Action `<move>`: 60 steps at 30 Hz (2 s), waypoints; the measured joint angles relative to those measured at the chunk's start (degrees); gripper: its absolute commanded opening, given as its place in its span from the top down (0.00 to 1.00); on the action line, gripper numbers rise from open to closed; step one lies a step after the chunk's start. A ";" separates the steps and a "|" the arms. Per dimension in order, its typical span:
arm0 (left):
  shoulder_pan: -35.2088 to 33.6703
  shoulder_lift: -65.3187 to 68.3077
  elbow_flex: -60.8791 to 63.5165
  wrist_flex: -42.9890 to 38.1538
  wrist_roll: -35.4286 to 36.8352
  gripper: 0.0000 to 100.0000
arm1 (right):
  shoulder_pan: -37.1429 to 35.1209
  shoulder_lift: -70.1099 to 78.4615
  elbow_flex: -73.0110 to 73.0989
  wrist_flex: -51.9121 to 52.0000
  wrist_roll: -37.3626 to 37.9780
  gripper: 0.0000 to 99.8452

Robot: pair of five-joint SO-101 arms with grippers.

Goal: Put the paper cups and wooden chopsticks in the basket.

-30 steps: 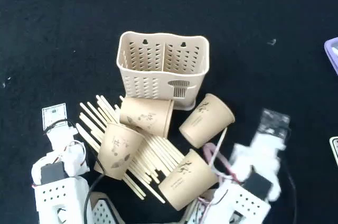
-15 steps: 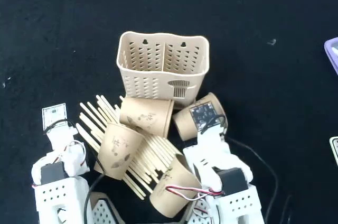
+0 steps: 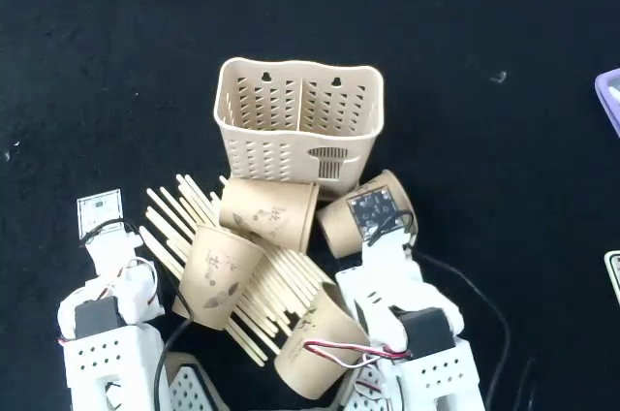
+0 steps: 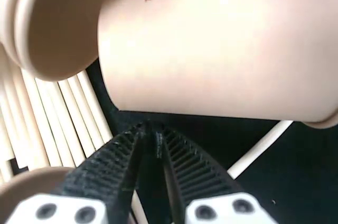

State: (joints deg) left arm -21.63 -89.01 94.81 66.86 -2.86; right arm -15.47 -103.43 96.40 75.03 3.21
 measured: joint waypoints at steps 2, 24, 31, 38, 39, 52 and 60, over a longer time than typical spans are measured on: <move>0.00 0.00 0.00 0.00 0.00 0.96 | 0.00 0.00 0.00 0.00 0.00 0.98; 0.00 0.00 0.00 0.00 0.00 0.96 | 23.91 0.00 -13.71 -9.05 7.91 0.91; 0.26 0.00 0.00 -0.09 0.00 0.96 | 23.74 0.00 -27.78 -5.36 8.00 0.78; 1.23 0.00 0.00 -0.18 0.00 0.96 | 23.65 8.44 -45.27 -4.84 9.85 0.78; 1.23 0.00 0.00 -0.18 0.00 0.96 | 23.65 12.40 -49.14 -3.43 9.76 0.78; 1.49 0.00 0.00 -0.18 -0.09 0.96 | 23.65 62.86 -73.14 9.67 19.08 0.60; 1.49 0.00 0.00 -0.18 -0.09 0.96 | 23.65 67.96 -65.41 -1.32 31.82 0.64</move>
State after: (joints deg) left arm -20.13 -89.01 94.81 66.68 -2.95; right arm 8.18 -35.47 30.99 73.71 35.03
